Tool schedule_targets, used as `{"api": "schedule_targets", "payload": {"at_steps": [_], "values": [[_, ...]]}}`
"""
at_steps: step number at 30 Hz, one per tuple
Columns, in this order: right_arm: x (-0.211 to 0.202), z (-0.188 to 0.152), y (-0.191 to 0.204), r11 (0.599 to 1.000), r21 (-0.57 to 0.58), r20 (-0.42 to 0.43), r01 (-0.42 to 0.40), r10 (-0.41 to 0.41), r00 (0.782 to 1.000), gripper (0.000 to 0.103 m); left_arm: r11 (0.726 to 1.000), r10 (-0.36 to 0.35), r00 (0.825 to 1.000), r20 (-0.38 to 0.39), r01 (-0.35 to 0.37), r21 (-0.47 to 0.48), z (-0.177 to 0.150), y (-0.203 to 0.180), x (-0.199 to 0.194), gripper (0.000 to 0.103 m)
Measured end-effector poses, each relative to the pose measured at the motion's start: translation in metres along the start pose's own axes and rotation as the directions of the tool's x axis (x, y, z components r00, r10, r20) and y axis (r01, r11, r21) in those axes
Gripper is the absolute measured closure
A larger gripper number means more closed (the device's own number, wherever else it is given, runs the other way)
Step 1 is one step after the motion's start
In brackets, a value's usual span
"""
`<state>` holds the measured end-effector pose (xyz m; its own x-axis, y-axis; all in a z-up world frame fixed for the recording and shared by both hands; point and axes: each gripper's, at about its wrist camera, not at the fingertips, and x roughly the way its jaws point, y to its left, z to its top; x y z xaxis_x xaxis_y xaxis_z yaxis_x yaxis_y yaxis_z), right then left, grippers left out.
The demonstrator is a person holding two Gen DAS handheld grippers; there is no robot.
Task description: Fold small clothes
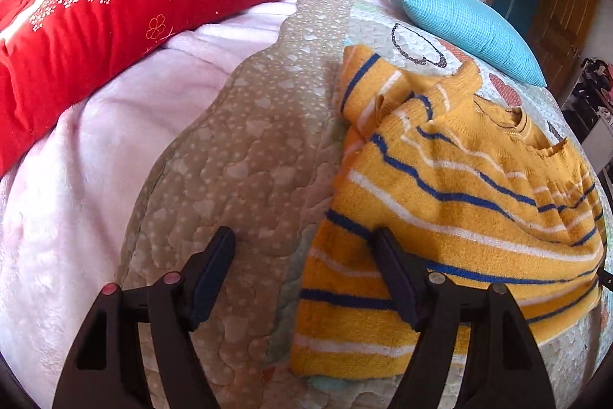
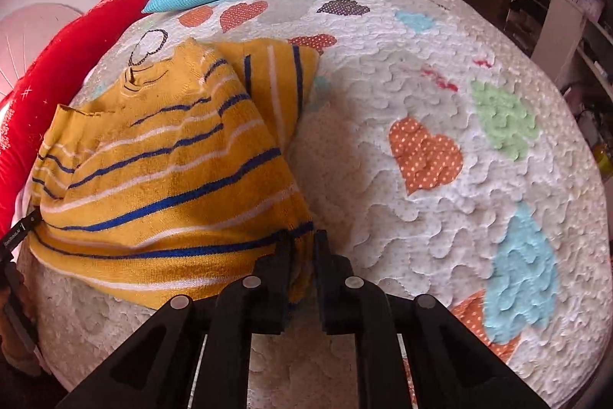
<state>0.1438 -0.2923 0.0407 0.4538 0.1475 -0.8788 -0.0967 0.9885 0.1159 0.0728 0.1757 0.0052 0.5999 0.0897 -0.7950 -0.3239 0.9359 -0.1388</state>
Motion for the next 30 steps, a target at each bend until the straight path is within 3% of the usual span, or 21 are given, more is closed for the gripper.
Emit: {"api": "schedule_targets", "payload": {"at_steps": [4,8,13,18,24,30], "values": [[-0.036,0.008,0.002,0.998,0.021,0.061,0.052,-0.053,0.997,0.078,0.998,-0.053,0.999,0.001,0.053,-0.043,-0.001,0.011,0.000,0.026],[-0.067,0.024,0.022,0.998,0.058,0.153,-0.030,0.021,0.988,0.072,0.995,-0.081,0.997,0.011,0.082,-0.057,-0.003,0.012,-0.003,0.026],[-0.038,0.057,0.127,0.985,-0.093,0.111,-0.145,0.155,0.982,0.072,0.967,-0.219,0.975,0.023,0.220,-0.130,-0.004,0.030,-0.020,0.026],[0.012,0.074,0.246,0.942,-0.237,0.019,-0.239,0.250,0.968,0.072,0.967,-0.200,0.976,0.082,0.211,-0.146,-0.002,0.053,-0.040,0.026],[0.077,0.094,0.343,0.913,-0.376,-0.035,-0.157,0.155,0.987,0.072,0.948,-0.210,0.975,0.076,0.222,-0.228,0.002,0.084,-0.033,0.026],[0.127,0.111,0.390,0.900,-0.427,-0.072,-0.086,0.061,0.996,0.072,0.944,-0.187,0.979,0.085,0.203,-0.258,0.005,0.101,-0.031,0.026]]}}
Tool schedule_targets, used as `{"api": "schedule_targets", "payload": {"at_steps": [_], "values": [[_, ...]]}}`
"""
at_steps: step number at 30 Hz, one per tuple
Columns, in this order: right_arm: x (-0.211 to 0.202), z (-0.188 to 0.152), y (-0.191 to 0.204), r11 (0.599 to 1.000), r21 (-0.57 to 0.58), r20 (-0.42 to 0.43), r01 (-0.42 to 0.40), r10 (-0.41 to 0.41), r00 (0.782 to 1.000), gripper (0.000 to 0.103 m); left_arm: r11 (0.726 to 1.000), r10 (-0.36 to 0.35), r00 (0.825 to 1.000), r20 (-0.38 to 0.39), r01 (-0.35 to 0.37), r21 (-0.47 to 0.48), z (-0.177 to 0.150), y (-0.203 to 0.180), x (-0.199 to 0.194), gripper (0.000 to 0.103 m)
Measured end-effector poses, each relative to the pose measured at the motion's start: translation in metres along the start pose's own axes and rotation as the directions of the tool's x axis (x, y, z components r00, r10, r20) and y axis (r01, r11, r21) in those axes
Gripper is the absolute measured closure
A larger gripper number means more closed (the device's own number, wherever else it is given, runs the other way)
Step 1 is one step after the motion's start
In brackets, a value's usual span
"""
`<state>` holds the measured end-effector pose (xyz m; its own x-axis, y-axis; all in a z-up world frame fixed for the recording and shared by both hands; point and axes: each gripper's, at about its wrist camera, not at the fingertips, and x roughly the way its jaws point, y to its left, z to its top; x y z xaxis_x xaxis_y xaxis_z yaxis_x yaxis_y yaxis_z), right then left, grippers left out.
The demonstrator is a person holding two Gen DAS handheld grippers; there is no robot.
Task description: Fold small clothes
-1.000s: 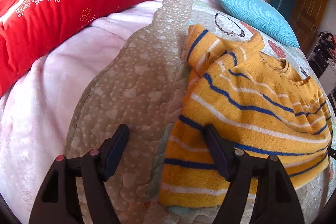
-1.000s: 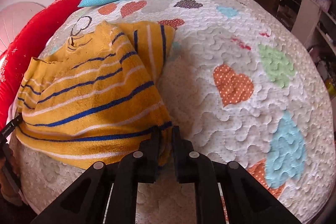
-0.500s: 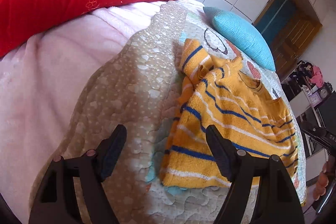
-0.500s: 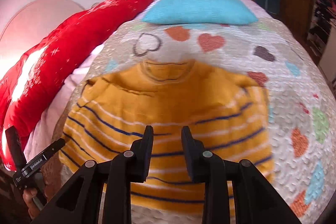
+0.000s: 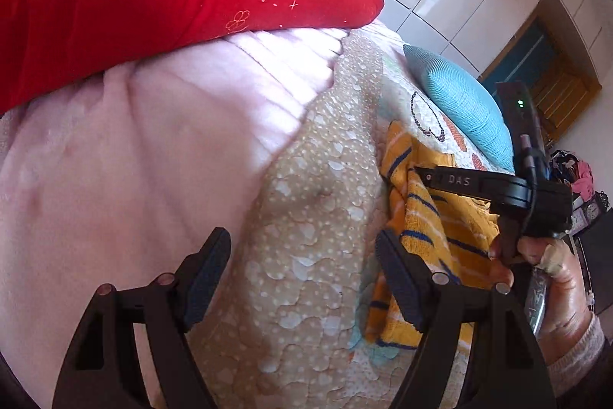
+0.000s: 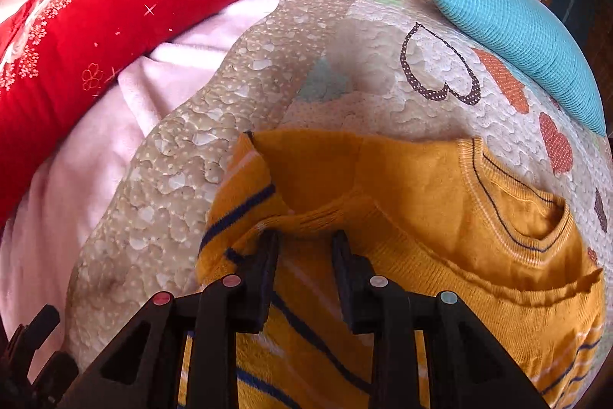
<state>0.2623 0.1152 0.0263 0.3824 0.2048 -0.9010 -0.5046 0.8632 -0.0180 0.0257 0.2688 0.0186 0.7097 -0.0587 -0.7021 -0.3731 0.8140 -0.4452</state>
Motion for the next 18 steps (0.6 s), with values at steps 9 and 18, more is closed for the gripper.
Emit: {"api": "schedule_targets", "payload": {"at_steps": [9,18], "values": [[-0.025,0.027,-0.006,0.999,0.027,0.062,-0.037,0.035,0.997,0.059,1.000,0.001,1.000,-0.024,-0.002,-0.026,0.002,0.007,0.006,0.026],[-0.067,-0.018,0.006,0.997,0.011,0.118,-0.082,0.080,0.990,0.054,0.999,0.022,1.000,-0.016,-0.022,-0.041,0.003,0.009,0.005,0.026]]}}
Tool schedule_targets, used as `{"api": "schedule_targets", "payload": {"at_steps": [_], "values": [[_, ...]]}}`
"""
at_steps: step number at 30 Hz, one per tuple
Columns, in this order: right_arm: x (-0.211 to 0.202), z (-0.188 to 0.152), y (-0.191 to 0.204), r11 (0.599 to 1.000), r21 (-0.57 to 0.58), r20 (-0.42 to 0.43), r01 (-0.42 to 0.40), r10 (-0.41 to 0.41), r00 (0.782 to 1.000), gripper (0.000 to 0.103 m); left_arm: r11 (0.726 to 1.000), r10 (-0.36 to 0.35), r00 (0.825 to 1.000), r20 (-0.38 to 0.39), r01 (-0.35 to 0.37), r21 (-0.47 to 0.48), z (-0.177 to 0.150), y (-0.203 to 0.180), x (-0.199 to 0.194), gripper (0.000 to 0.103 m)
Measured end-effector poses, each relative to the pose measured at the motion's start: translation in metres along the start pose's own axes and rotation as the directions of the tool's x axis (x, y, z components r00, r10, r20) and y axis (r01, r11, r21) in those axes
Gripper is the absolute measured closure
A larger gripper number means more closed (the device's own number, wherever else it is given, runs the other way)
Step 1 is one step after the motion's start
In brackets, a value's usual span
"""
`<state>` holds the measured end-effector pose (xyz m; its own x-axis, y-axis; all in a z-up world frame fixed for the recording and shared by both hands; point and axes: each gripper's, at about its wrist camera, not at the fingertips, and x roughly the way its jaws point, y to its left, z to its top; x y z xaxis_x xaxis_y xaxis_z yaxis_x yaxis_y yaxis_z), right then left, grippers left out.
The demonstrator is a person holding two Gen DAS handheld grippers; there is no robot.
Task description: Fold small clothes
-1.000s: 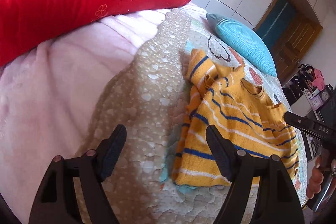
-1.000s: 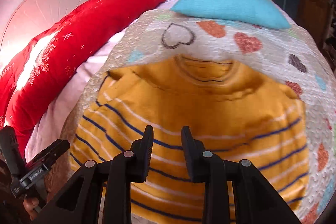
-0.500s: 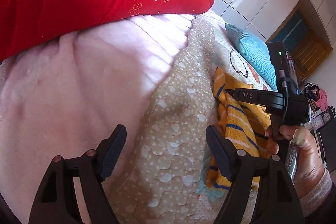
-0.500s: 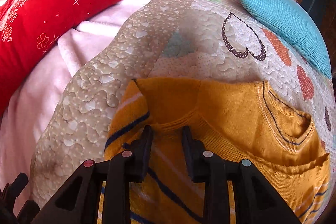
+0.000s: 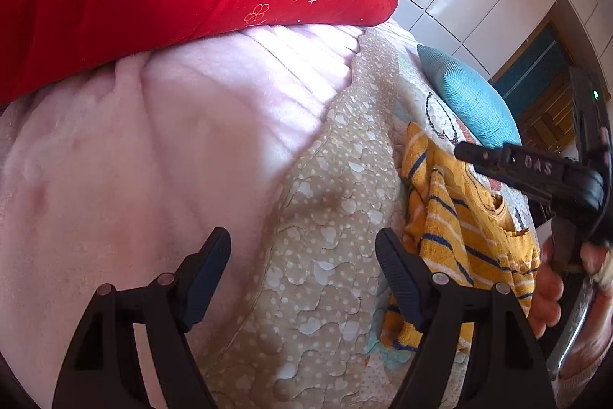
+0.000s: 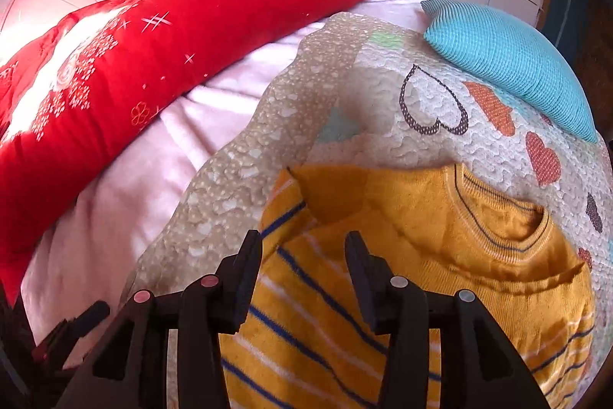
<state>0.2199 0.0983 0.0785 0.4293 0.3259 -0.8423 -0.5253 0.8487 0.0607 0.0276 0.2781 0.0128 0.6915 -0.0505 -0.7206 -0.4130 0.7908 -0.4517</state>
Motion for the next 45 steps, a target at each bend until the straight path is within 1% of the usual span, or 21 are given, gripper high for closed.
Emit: {"api": "schedule_targets", "payload": {"at_steps": [3,5,6,8,10,12,14,17,20,23,24,26,27,29,31,33,39,45], "values": [[-0.012,-0.036,-0.001,0.999,0.015,-0.029,-0.034,0.034,0.999,0.054,1.000,0.008,1.000,0.001,-0.008,-0.013,0.001,0.004,-0.002,0.026],[-0.024,-0.061,-0.009,0.998,0.028,-0.022,-0.048,0.048,0.999,0.054,1.000,0.007,1.000,-0.002,-0.007,-0.016,0.000,0.006,-0.002,0.026],[-0.030,-0.073,-0.013,0.999,0.030,-0.013,-0.043,0.043,0.999,0.054,1.000,0.007,1.000,-0.002,-0.007,-0.014,0.000,0.005,-0.002,0.026],[-0.041,-0.096,-0.021,1.000,0.018,0.002,-0.012,0.012,1.000,0.049,1.000,0.008,1.000,0.001,-0.008,-0.004,-0.001,0.002,-0.003,0.026],[-0.045,-0.117,-0.030,1.000,0.014,-0.017,0.009,-0.009,1.000,0.047,1.000,0.010,1.000,0.003,-0.010,0.010,-0.003,-0.003,-0.004,0.026],[-0.045,-0.137,-0.041,0.999,0.029,-0.046,0.018,-0.016,0.999,0.047,0.999,0.010,1.000,0.007,-0.011,0.031,-0.005,-0.010,-0.005,0.026],[-0.047,-0.154,-0.055,0.998,0.060,-0.053,0.028,-0.025,0.998,0.047,0.998,0.014,1.000,0.009,-0.015,0.060,-0.008,-0.018,-0.007,0.026],[-0.056,-0.174,-0.074,0.991,0.134,-0.039,-0.008,0.013,0.999,0.047,0.991,0.042,0.998,0.044,-0.048,0.128,-0.015,-0.035,-0.015,0.026],[-0.069,-0.188,-0.085,0.986,0.167,-0.019,-0.001,0.004,1.000,0.047,0.976,0.074,0.994,0.079,-0.089,0.201,-0.022,-0.052,-0.019,0.026],[-0.094,-0.196,-0.094,0.981,0.195,0.058,0.023,-0.035,0.998,0.046,0.963,0.084,0.992,0.093,-0.105,0.246,-0.029,-0.064,-0.021,0.026],[-0.102,-0.198,-0.098,0.977,0.212,0.085,0.037,-0.056,0.995,0.045,0.960,0.086,0.992,0.098,-0.108,0.258,-0.032,-0.067,-0.022,0.026],[-0.112,-0.204,-0.112,0.960,0.273,0.112,0.057,-0.090,0.990,0.038,0.955,0.083,0.992,0.099,-0.108,0.278,-0.036,-0.073,-0.022,0.026],[-0.112,-0.206,-0.121,0.951,0.304,0.109,0.055,-0.092,0.990,0.037,0.952,0.083,0.992,0.097,-0.107,0.285,-0.037,-0.075,-0.021,0.026],[-0.106,-0.214,-0.134,0.932,0.355,0.075,0.069,-0.102,0.992,0.037,0.948,0.086,0.992,0.091,-0.110,0.298,-0.041,-0.080,-0.019,0.026],[-0.099,-0.224,-0.141,0.923,0.377,0.046,0.070,-0.094,0.994,0.037,0.945,0.087,0.992,0.089,-0.110,0.309,-0.044,-0.083,-0.018,0.026],[-0.101,-0.230,-0.138,0.927,0.368,0.056,0.072,-0.100,0.993,0.037,0.943,0.087,0.992,0.091,-0.111,0.314,-0.045,-0.085,-0.018,0.026],[-0.105,-0.235,-0.126,0.941,0.321,0.055,0.109,-0.134,0.990,0.036,0.943,0.087,0.992,0.087,-0.110,0.314,-0.045,-0.085,-0.018,0.026],[-0.106,-0.240,-0.124,0.938,0.328,0.053,0.109,-0.134,0.990,0.034,0.949,0.072,0.995,0.069,-0.089,0.301,-0.044,-0.083,-0.016,0.026]]}}
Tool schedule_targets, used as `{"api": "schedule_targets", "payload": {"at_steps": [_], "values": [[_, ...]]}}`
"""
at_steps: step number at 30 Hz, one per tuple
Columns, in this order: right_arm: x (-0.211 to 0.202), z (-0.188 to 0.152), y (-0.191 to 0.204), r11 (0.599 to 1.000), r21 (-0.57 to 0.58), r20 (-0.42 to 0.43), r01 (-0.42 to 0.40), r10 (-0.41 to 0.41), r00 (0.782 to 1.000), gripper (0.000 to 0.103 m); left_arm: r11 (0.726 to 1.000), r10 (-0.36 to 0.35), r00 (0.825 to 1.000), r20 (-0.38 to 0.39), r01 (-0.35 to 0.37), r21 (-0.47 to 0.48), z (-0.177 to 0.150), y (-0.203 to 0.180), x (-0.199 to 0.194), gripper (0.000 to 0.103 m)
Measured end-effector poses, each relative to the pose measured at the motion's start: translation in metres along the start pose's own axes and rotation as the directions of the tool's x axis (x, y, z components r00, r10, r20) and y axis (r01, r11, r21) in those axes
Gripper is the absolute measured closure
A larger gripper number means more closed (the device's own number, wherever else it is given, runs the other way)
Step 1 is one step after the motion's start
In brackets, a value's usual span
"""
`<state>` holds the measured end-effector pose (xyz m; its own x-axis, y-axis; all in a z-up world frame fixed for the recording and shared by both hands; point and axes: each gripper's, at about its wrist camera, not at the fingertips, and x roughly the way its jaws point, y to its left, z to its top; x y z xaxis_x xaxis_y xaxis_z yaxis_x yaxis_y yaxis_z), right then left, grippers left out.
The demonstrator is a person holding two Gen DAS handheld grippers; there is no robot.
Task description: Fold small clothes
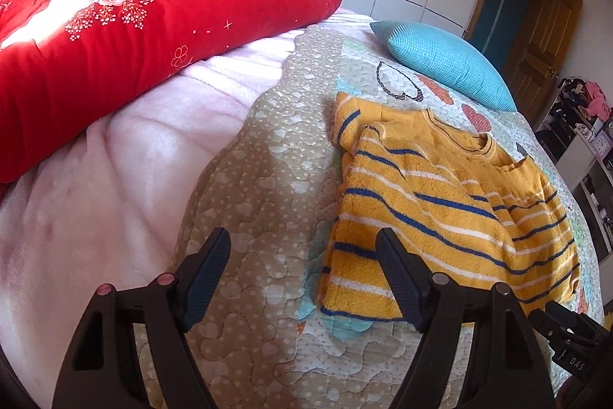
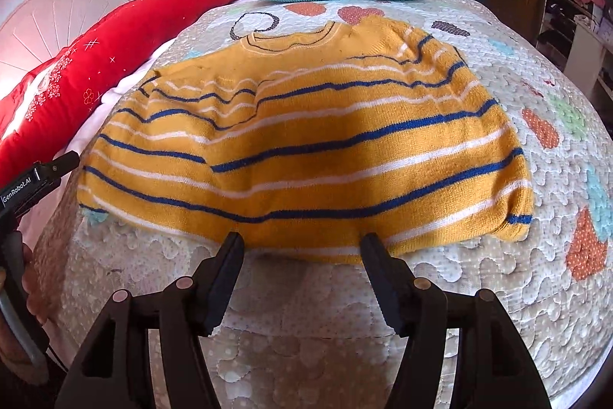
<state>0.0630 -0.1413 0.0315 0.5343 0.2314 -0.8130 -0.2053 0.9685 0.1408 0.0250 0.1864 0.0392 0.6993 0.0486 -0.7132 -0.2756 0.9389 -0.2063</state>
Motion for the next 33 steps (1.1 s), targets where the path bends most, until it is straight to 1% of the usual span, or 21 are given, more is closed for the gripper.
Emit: {"api": "schedule_targets", "payload": {"at_steps": [4,7,8,10,12,14,17,18,20,22,23,24,25,26,28,29,32,33], "values": [[0.002,-0.008,0.008,1.000,-0.021,-0.015,0.007,-0.008,1.000,0.030,1.000,-0.016,1.000,-0.019,0.015,-0.018,0.000,0.002,0.004,0.026],[0.004,-0.016,0.015,0.999,-0.048,-0.021,0.013,-0.014,1.000,0.030,1.000,-0.019,0.999,-0.028,0.018,-0.023,-0.001,0.003,0.006,0.026],[0.003,-0.018,0.017,0.998,-0.063,-0.016,0.021,-0.022,1.000,0.029,0.999,-0.030,0.999,-0.036,0.029,-0.027,-0.001,0.003,0.008,0.026],[0.002,-0.023,0.022,0.996,-0.084,-0.009,0.028,-0.029,1.000,0.028,0.996,-0.084,0.995,-0.062,0.081,-0.044,-0.001,0.003,0.013,0.026],[0.001,-0.026,0.025,0.995,-0.092,-0.004,0.028,-0.028,1.000,0.028,0.984,-0.163,0.981,-0.101,0.155,-0.082,-0.002,0.004,0.021,0.026],[-0.001,-0.029,0.028,0.994,-0.106,-0.002,0.025,-0.026,1.000,0.028,0.967,-0.234,0.963,-0.131,0.217,-0.133,-0.004,0.007,0.029,0.026],[-0.002,-0.029,0.036,0.989,-0.147,-0.006,0.009,-0.010,1.000,0.028,0.947,-0.282,0.948,-0.148,0.251,-0.199,-0.005,0.014,0.039,0.024],[-0.002,-0.029,0.039,0.987,-0.159,-0.008,0.005,-0.006,1.000,0.028,0.937,-0.304,0.942,-0.143,0.269,-0.221,-0.005,0.015,0.042,0.020],[-0.002,-0.029,0.044,0.985,-0.175,-0.010,0.004,-0.006,1.000,0.028,0.917,-0.343,0.931,-0.126,0.303,-0.259,-0.004,0.018,0.046,0.016],[-0.002,-0.030,0.048,0.984,-0.177,-0.010,0.006,-0.008,1.000,0.028,0.910,-0.354,0.928,-0.117,0.313,-0.271,-0.003,0.017,0.048,0.016],[-0.002,-0.031,0.049,0.984,-0.177,-0.009,0.010,-0.012,1.000,0.028,0.912,-0.357,0.927,-0.116,0.319,-0.259,-0.002,0.016,0.049,0.021],[-0.002,-0.031,0.050,0.983,-0.180,-0.007,0.016,-0.017,1.000,0.028,0.925,-0.335,0.934,-0.124,0.301,-0.234,-0.001,0.014,0.048,0.057],[-0.002,-0.032,0.051,0.983,-0.184,-0.006,0.020,-0.022,1.000,0.028,0.944,-0.293,0.944,-0.149,0.262,-0.199,0.000,0.011,0.049,0.083],[-0.002,-0.032,0.051,0.982,-0.186,-0.007,0.022,-0.024,1.000,0.028,0.956,-0.266,0.949,-0.167,0.237,-0.176,0.000,0.011,0.050,0.094],[-0.003,-0.032,0.051,0.983,-0.181,-0.010,0.020,-0.022,1.000,0.028,0.949,-0.275,0.948,-0.162,0.240,-0.207,-0.001,0.019,0.049,0.095],[-0.003,-0.032,0.050,0.984,-0.178,-0.012,0.019,-0.021,1.000,0.028,0.948,-0.269,0.950,-0.160,0.232,-0.219,-0.001,0.022,0.047,0.095],[-0.002,-0.031,0.049,0.985,-0.172,-0.016,0.020,-0.023,1.000,0.028,0.957,-0.218,0.968,-0.123,0.187,-0.221,0.001,0.030,0.037,0.095],[-0.002,-0.032,0.049,0.985,-0.171,-0.017,0.020,-0.023,1.000,0.028,0.964,-0.187,0.976,-0.111,0.160,-0.213,0.001,0.032,0.035,0.099]]}}
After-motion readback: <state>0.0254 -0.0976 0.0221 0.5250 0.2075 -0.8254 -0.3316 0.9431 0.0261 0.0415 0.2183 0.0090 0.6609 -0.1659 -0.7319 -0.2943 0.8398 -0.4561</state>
